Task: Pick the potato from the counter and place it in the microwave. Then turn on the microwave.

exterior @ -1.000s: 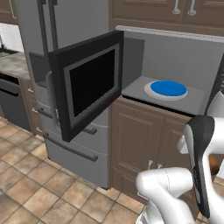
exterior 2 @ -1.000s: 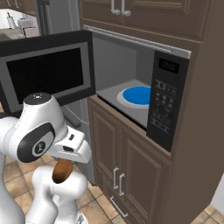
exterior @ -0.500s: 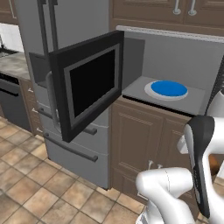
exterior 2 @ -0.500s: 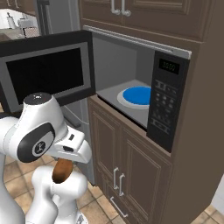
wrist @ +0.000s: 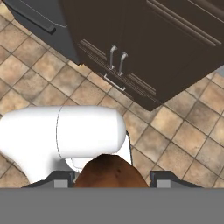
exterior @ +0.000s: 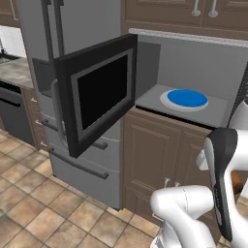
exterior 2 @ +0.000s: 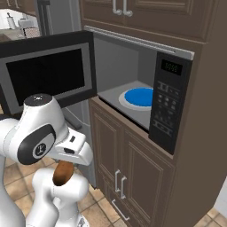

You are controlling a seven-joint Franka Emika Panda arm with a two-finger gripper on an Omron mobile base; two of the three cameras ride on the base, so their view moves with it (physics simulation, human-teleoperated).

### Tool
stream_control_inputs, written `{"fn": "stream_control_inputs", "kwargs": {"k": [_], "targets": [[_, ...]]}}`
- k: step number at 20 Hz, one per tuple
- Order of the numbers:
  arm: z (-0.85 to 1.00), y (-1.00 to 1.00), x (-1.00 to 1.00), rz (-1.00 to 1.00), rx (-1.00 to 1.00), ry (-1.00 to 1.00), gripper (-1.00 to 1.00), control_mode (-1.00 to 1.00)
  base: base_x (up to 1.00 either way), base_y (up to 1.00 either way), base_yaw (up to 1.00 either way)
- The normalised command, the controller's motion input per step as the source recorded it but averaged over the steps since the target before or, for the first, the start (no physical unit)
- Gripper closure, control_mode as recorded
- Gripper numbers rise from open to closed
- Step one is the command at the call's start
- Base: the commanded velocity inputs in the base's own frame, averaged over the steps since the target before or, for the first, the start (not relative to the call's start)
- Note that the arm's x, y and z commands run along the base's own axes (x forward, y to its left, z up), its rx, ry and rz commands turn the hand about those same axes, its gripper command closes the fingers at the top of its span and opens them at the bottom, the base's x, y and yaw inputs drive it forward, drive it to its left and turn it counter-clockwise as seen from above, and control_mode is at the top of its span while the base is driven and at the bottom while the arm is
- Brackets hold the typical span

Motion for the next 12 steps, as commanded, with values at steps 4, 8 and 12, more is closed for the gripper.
{"fn": "stream_control_inputs", "kwargs": {"k": [4, 8, 12], "targets": [[0.00, 0.00, 0.00, 0.00, 0.00, 0.00, 1.00, 1.00, 0.04, 0.00, 0.00], [0.00, 0.00, 0.00, 0.00, 0.00, 0.00, 1.00, 1.00, 0.04, 0.00, 0.00], [0.00, 0.00, 0.00, 0.00, 0.00, 0.00, 1.00, 1.00, 0.00, 0.00, 0.00]]}}
